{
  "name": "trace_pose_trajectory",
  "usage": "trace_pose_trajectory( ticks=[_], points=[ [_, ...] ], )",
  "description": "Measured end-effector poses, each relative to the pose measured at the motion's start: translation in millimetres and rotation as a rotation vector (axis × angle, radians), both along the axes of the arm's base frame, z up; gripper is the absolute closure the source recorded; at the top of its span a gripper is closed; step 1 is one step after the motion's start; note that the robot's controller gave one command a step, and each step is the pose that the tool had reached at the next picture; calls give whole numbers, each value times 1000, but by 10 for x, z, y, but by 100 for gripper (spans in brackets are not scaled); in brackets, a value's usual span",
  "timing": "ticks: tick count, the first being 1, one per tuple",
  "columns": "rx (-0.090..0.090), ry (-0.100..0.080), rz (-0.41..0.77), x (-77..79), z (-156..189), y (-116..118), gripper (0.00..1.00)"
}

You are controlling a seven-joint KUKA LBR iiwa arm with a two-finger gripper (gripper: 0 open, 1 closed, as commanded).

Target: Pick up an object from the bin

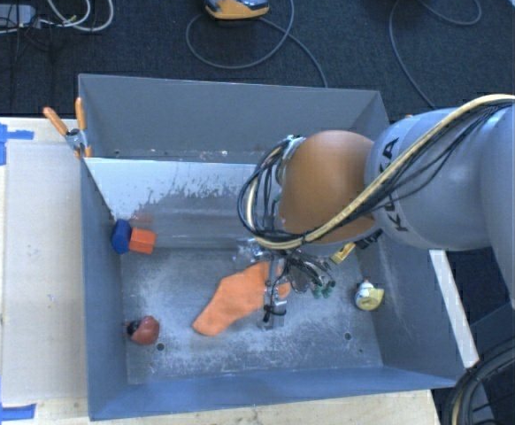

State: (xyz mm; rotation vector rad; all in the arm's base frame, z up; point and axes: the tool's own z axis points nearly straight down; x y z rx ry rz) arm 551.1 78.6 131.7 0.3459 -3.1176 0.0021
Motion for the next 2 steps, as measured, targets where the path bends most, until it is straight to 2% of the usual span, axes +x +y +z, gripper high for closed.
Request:
trace_pose_trajectory(
  ticks=[1, 2],
  points=[
    [1, 6, 126, 235, -500, -200, 0],
    [1, 0, -23, 293, -602, 81, 100]
  ],
)
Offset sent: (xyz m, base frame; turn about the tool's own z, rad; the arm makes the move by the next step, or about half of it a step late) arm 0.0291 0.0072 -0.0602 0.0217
